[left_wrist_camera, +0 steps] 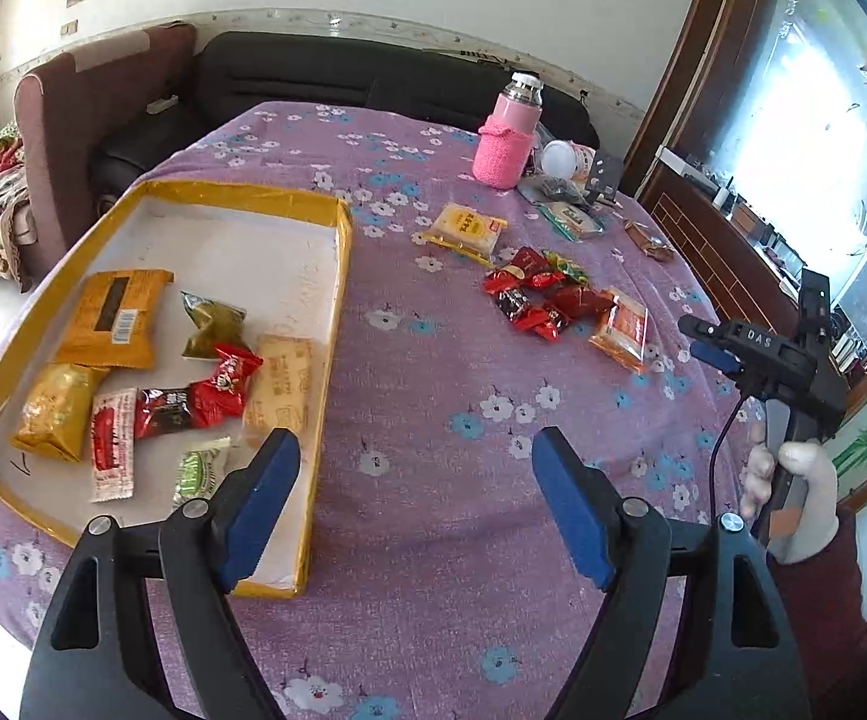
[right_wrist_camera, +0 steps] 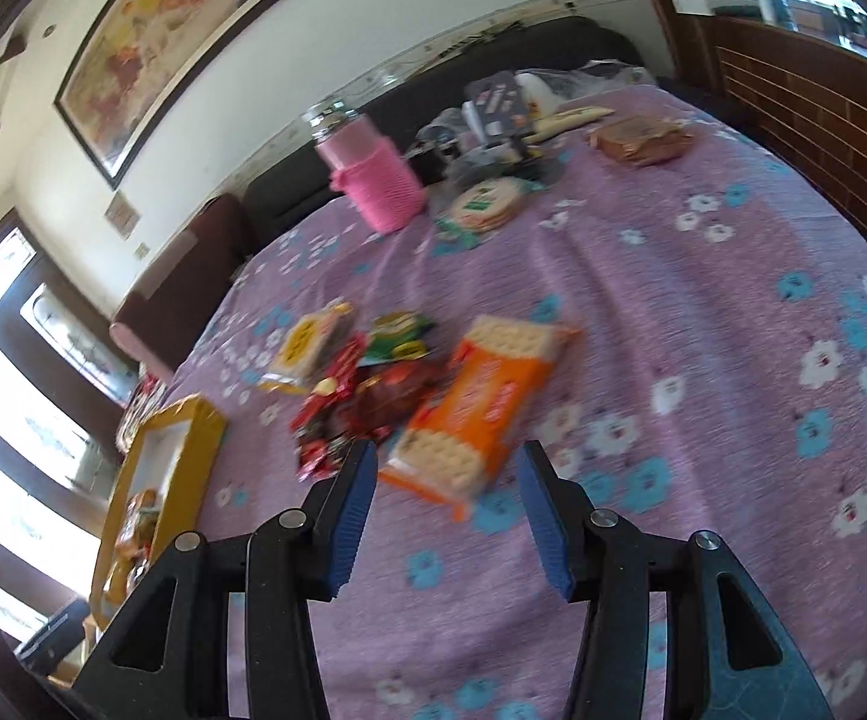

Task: Organize snacks
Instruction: 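Move both grippers back toward the snacks on the table, then grasp the orange cracker pack with the right gripper while the left gripper grasps a dark-red candy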

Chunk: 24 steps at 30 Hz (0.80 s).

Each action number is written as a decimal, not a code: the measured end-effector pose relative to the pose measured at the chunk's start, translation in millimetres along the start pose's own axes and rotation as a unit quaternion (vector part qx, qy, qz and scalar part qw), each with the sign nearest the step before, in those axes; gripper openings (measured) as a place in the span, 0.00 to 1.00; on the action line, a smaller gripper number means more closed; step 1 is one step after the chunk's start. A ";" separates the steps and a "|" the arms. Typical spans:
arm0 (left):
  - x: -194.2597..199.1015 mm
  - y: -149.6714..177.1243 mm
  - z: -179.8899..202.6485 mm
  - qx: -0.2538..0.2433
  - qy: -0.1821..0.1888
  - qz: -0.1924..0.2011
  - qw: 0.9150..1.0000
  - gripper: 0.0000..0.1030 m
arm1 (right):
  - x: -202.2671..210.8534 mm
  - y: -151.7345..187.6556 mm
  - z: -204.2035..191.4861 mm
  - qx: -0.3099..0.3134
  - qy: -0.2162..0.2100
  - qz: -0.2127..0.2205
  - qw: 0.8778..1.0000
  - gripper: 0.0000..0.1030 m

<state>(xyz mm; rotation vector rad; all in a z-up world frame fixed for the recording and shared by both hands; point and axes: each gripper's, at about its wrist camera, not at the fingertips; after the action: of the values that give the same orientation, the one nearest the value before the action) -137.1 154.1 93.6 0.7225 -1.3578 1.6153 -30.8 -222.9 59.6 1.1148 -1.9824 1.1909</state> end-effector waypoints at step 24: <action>-24.0 -9.2 4.8 -0.014 0.025 -0.026 0.999 0.78 | -93.6 -37.5 -35.1 0.008 0.119 -0.036 0.992 0.69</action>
<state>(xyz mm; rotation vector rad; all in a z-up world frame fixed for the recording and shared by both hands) -118.8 143.4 78.3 0.6907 -1.3130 1.5601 49.7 -167.0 17.1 0.9934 -1.7403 1.2419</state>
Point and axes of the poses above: each gripper's, at about its wrist camera, not at the fingertips, and x roughly against the way its jaws point, z to its right, y to its underside, and after that the axes turned 14 degrees about -z, right-handed
